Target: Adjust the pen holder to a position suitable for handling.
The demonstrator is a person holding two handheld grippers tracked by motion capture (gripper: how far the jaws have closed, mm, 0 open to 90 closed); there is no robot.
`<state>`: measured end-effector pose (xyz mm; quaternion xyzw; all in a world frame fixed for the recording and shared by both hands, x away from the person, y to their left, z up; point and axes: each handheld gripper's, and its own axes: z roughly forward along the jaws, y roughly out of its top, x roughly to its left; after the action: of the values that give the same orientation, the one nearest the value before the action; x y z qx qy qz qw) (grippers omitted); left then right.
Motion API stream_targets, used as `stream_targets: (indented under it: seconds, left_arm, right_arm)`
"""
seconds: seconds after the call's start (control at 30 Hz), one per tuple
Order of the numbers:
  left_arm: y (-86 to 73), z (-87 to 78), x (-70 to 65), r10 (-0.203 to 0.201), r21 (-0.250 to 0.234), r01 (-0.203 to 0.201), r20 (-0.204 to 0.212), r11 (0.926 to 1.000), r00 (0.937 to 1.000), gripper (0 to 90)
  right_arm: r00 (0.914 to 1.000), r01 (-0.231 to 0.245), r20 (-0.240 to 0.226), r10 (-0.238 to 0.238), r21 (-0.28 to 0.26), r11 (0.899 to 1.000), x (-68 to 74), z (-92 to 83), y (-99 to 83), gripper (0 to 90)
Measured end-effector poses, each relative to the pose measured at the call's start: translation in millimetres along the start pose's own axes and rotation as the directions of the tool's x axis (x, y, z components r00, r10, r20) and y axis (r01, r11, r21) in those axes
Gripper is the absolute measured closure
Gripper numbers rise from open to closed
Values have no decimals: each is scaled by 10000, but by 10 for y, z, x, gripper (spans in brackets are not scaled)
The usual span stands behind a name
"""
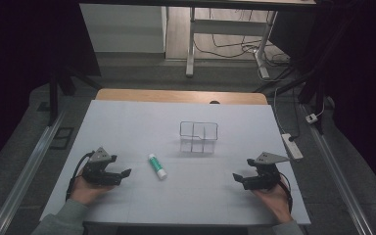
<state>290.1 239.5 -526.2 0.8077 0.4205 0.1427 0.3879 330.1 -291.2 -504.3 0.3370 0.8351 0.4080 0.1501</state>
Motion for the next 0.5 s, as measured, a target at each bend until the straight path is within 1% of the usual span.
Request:
stream_targets:
  seconds: [0.13,0.3,0.5]
  left_arm:
    - [1,4,-9,46,39,-46,-5,10000,10000,171]
    - [4,6,2,9,4,-9,16,10000,10000,170]
    - [5,9,4,17,-11,-17,12,10000,10000,171]
  right_arm:
    - [10000,-35,-15,35,-67,10000,0,-3,0,141]
    - [10000,-18,15,18,67,10000,5,0,-1,141]
    - [10000,-6,42,5,96,10000,21,-4,-11,144]
